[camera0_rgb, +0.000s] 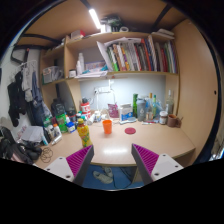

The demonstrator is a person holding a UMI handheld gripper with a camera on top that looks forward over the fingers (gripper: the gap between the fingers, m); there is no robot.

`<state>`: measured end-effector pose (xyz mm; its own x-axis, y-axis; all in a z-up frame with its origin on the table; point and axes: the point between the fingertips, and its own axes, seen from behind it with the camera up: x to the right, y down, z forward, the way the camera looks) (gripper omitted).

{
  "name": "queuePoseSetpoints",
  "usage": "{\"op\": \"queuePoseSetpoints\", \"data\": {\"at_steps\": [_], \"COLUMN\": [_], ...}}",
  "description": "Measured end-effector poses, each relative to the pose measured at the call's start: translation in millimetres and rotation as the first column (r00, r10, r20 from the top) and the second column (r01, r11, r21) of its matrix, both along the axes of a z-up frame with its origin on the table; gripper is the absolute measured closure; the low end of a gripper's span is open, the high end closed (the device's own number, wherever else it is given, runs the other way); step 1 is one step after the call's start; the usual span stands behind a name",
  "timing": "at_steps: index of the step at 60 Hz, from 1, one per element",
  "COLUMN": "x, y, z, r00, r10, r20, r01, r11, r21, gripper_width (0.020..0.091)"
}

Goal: Pour water

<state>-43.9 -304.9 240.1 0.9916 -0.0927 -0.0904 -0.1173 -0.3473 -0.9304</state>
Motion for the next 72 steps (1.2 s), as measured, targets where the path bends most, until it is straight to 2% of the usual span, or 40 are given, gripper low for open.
{"op": "queuePoseSetpoints", "data": {"at_steps": [7,17,32,42,55,72], "x": [-9.6,-18.9,-45.0,-91.6,-155.0,-163.1], "y": [-13.0,-16.8,11.3,78.4,188.2,304.7], "z": [13.5,10.9,-24.5,-73.8,-125.3,-164.0], "r00": [1.000,0.999,0.999,0.996,0.974,0.972], "r10": [-0.014,-0.044,0.009,0.087,0.220,0.219], "r20": [-0.001,0.014,0.053,0.016,0.049,0.085], "r01": [0.014,0.043,-0.013,-0.088,-0.224,-0.230], "r11": [1.000,0.998,0.997,0.991,0.966,0.963], "r21": [0.028,0.042,0.079,0.103,0.127,0.139], "gripper_width": [0.0266,0.0265,0.0264,0.0264,0.0260,0.0259]}}
